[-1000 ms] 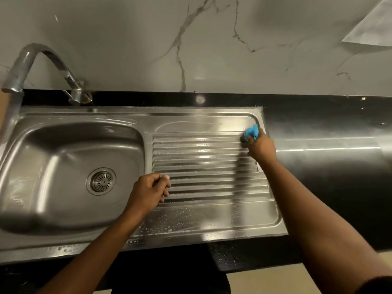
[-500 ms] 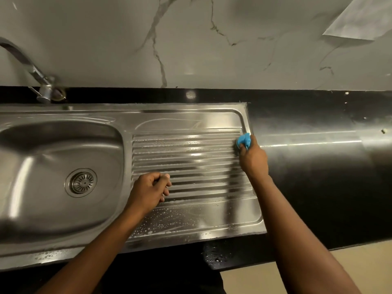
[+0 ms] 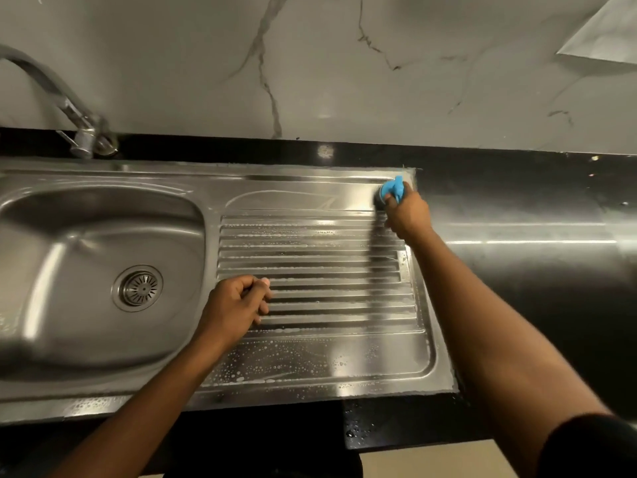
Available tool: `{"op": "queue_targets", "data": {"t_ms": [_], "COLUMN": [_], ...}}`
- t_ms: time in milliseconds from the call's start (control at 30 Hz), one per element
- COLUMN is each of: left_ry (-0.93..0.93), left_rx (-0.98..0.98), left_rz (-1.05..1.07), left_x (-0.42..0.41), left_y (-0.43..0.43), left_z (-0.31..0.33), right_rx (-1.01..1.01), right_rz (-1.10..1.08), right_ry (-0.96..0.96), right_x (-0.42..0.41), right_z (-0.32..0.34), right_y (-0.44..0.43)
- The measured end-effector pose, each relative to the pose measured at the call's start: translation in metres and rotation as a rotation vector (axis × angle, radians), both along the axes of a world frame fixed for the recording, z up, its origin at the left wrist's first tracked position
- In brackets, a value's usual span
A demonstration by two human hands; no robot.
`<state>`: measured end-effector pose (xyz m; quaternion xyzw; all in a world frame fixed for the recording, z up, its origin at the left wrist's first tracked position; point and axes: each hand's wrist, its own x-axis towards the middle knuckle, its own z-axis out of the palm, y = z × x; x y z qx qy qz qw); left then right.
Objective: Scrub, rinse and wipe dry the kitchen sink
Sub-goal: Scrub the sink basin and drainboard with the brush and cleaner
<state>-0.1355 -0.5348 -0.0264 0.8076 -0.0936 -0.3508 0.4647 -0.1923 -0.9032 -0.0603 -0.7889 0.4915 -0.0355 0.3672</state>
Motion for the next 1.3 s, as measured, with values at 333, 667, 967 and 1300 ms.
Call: {"op": "queue_targets", "data": {"t_ms": [333,667,967,1300], "left_ry": [0.032,0.025,-0.015,0.036], "left_rx": [-0.006,0.036,0.013,-0.006], "left_rz": [-0.017,-0.019,-0.047,-0.012], "left_x": [0.006,0.016,0.014,0.022], "left_y": [-0.006,0.009,0.002,0.024], "left_z": [-0.003,-0.003,0.001,-0.002], "right_rx": [-0.019,0.195,0.019,0.002], "right_rz": [-0.045,0.166,0.215,-0.144], "right_ry": [0.031,-0.106,0.031,0.006], "right_x": [-0.014,0.101,0.045,-0.001], "right_z": [-0.004,-0.001,-0.005,-0.006], "right_y": [-0.004,0.132,0.093,0.050]}}
